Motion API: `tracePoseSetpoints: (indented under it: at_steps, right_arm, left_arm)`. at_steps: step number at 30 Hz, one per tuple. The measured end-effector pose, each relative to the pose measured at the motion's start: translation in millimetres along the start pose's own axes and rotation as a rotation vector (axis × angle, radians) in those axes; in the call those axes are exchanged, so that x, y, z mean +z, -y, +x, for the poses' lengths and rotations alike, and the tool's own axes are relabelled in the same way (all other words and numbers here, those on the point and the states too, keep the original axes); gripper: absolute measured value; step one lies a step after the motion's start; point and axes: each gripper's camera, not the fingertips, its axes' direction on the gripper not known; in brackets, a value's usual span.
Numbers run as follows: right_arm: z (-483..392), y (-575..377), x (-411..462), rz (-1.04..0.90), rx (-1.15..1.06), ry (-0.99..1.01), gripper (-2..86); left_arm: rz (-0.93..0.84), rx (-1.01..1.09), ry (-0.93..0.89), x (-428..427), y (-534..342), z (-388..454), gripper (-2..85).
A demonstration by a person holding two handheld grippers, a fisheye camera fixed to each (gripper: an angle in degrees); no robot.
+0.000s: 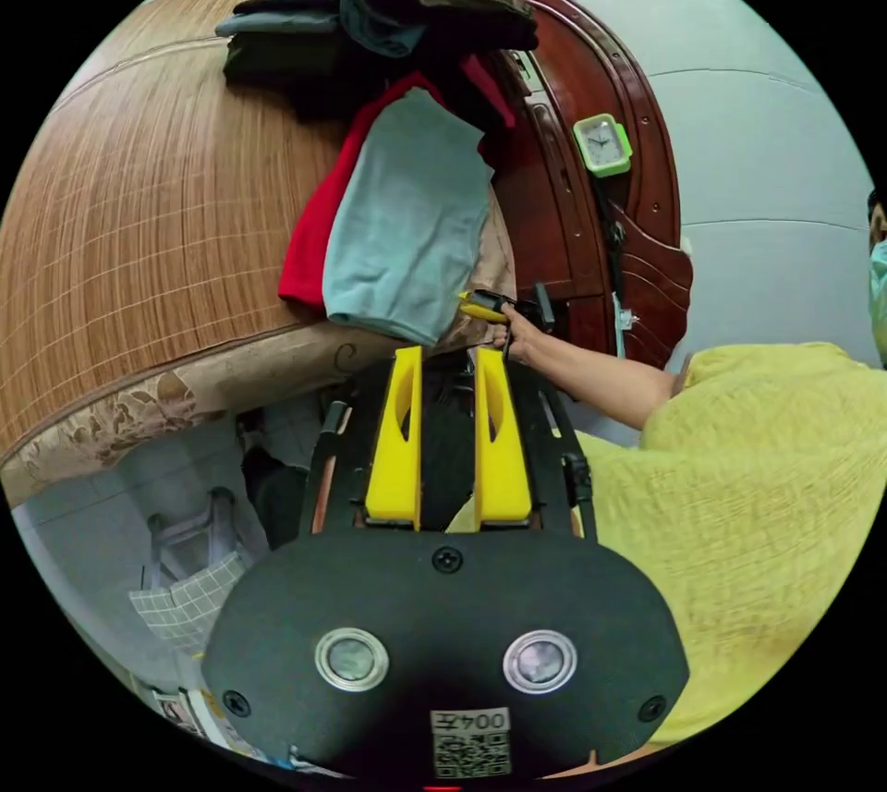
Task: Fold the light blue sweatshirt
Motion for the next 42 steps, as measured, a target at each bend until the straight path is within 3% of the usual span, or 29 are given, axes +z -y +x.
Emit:
tracePoseSetpoints:
  at_steps: [6, 12, 19, 23, 26, 30, 37, 42]
  right_arm:
    - [-13, 1, -22, -0.022, -0.096, 0.005, 0.8]
    - [-68, -19, -79, -0.015, -0.350, 0.271, -0.2]
    - [-169, -41, -109, -0.068, -0.601, 0.310, -0.4]
    - [-215, -72, -122, -0.129, -0.728, 0.349, -0.4]
    - [-229, -96, -135, -0.091, -0.801, 0.313, -0.4]
    - [-223, -103, -149, -0.042, -0.852, 0.304, -0.3]
    - [-221, -99, -152, -0.039, -0.822, 0.352, -0.5]
    - [-233, -112, -143, -0.098, -0.865, 0.335, -0.6]
  left_arm:
    - [-0.012, 0.016, -0.005, 34, 15, 32, 9.8]
    - [-0.091, 0.186, 0.117, 86, 53, 80, 15.4]
    - [-0.086, 0.301, 0.224, 151, 108, 129, 20.6]
    - [-0.069, 0.285, 0.289, 171, 135, 148, 18.5]
    - [0.086, 0.208, 0.398, 137, 132, 151, 6.0]
    - [0.184, 0.151, 0.315, 86, 121, 135, 2.8]
    - [0.199, 0.290, 0.281, 54, 85, 145, 5.7]
    - [0.246, 0.405, 0.459, 36, 49, 165, 18.1]
